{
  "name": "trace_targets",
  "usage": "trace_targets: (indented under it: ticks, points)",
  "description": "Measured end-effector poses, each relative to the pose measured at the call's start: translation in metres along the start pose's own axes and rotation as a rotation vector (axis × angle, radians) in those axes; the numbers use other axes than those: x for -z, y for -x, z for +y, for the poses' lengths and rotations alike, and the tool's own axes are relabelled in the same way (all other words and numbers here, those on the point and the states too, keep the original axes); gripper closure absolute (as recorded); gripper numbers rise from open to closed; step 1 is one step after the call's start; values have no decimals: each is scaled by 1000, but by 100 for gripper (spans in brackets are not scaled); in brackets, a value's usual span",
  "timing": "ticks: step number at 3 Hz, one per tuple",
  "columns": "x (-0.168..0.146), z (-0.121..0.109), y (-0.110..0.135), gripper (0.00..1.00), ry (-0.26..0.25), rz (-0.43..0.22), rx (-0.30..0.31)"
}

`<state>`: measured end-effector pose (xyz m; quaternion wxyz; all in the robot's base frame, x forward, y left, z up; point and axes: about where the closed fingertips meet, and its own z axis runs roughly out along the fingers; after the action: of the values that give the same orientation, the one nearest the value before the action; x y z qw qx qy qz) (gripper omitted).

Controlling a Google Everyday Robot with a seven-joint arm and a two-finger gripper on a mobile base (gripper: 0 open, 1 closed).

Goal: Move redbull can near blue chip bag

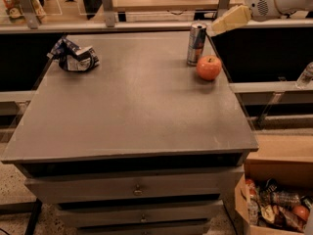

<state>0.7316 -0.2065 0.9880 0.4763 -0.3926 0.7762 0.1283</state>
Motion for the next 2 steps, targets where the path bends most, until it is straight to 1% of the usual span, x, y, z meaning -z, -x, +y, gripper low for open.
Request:
trace_targets:
  ticks: [1, 2]
  points:
    - [-18, -1, -13, 0, 32, -26, -42]
    - [-39, 1, -23, 0, 59, -45, -65]
